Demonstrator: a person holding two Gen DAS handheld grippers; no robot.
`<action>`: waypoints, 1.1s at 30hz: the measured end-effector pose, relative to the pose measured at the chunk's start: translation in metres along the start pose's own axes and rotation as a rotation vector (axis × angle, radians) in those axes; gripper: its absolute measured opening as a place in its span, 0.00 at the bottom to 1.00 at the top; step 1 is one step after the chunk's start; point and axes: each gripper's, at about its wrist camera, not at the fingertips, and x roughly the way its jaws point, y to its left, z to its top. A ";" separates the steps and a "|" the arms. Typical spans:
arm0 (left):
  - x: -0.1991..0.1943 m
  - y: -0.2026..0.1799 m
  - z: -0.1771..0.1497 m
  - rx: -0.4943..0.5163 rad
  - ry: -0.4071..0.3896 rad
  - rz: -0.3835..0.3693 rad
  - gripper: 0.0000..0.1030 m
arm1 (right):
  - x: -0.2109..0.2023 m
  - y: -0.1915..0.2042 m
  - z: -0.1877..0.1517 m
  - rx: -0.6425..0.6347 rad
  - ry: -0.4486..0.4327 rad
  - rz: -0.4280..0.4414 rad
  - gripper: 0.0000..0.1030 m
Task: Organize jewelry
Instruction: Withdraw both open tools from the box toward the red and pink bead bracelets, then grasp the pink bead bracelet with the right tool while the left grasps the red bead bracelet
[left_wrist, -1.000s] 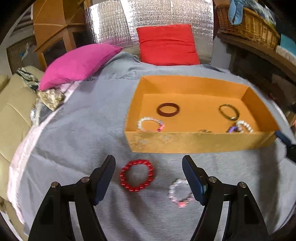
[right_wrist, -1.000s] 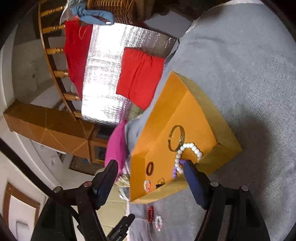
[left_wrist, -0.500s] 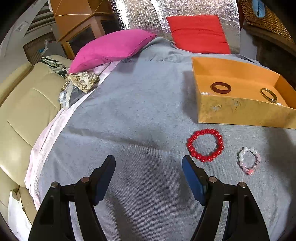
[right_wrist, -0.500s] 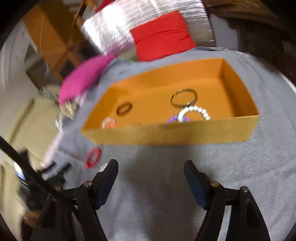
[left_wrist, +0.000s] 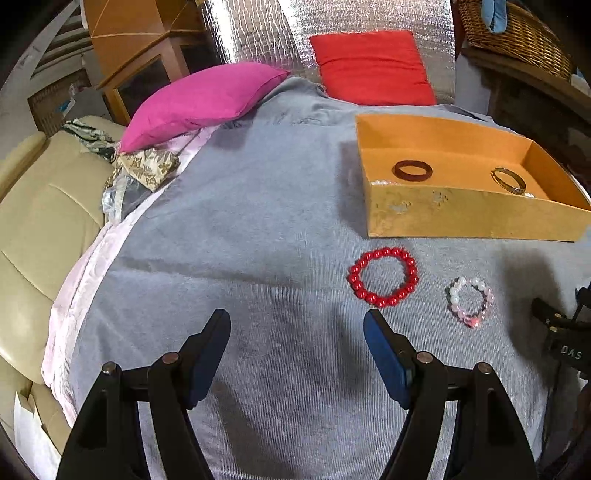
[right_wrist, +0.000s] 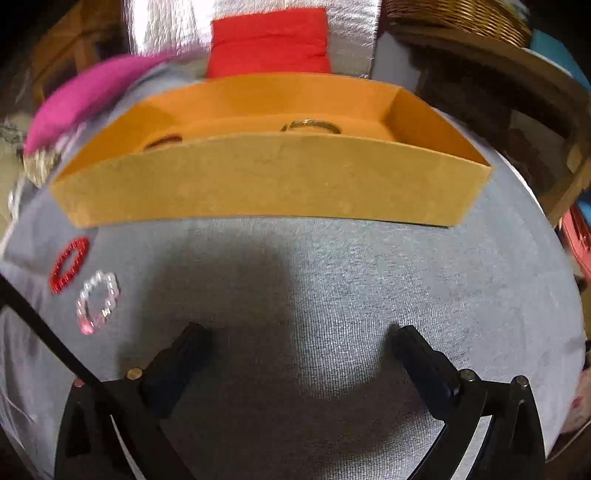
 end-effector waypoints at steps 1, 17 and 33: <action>-0.002 0.001 -0.003 -0.011 0.005 -0.008 0.73 | 0.000 0.002 -0.001 -0.009 -0.004 -0.011 1.00; -0.014 0.001 -0.024 -0.052 0.022 -0.097 0.73 | -0.005 -0.009 -0.001 -0.086 0.154 0.099 1.00; 0.003 -0.009 -0.001 -0.023 0.020 -0.129 0.73 | -0.022 -0.016 -0.027 -0.160 0.050 0.128 1.00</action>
